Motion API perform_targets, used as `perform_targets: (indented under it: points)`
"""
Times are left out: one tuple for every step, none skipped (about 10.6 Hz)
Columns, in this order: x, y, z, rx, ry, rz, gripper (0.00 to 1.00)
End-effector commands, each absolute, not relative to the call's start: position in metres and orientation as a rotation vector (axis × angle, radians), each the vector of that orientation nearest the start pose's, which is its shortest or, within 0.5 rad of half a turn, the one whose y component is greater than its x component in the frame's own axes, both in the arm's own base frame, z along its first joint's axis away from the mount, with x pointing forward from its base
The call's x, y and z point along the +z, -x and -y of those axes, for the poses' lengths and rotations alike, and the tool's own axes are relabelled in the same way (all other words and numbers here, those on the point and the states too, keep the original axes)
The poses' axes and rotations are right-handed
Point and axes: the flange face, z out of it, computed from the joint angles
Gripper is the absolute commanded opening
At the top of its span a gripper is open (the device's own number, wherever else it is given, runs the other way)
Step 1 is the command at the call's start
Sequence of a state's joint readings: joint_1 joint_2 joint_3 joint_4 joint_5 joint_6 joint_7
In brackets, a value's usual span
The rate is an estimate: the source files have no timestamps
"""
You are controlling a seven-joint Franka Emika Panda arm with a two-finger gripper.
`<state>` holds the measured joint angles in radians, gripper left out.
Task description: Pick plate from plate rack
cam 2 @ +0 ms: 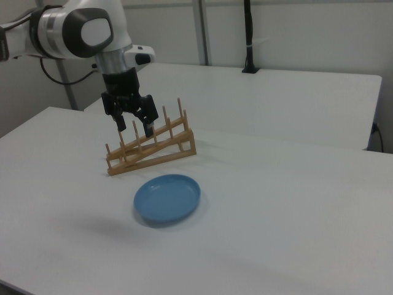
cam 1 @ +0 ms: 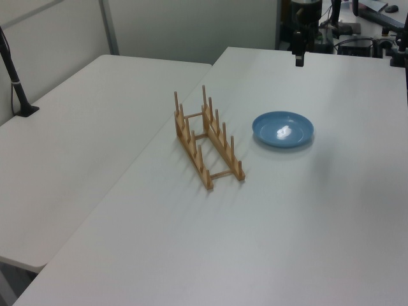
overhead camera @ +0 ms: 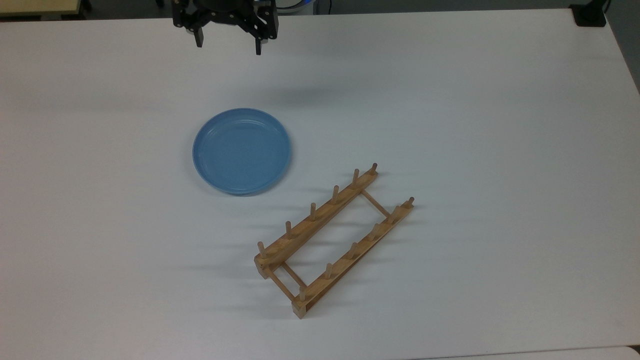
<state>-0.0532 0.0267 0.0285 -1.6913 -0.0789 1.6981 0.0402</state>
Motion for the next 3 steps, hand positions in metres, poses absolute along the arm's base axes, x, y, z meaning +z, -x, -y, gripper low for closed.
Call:
perform_targets:
  points:
    - [0.5727, -0.5694, 0.0310, 0.017, 3.149, -0.044, 1.00]
    - [0.5718, -0.5705, 0.0297, 0.018, 3.153, -0.039, 1.00]
    - [0.5718, -0.5705, 0.0304, 0.018, 3.152, -0.039, 1.00]
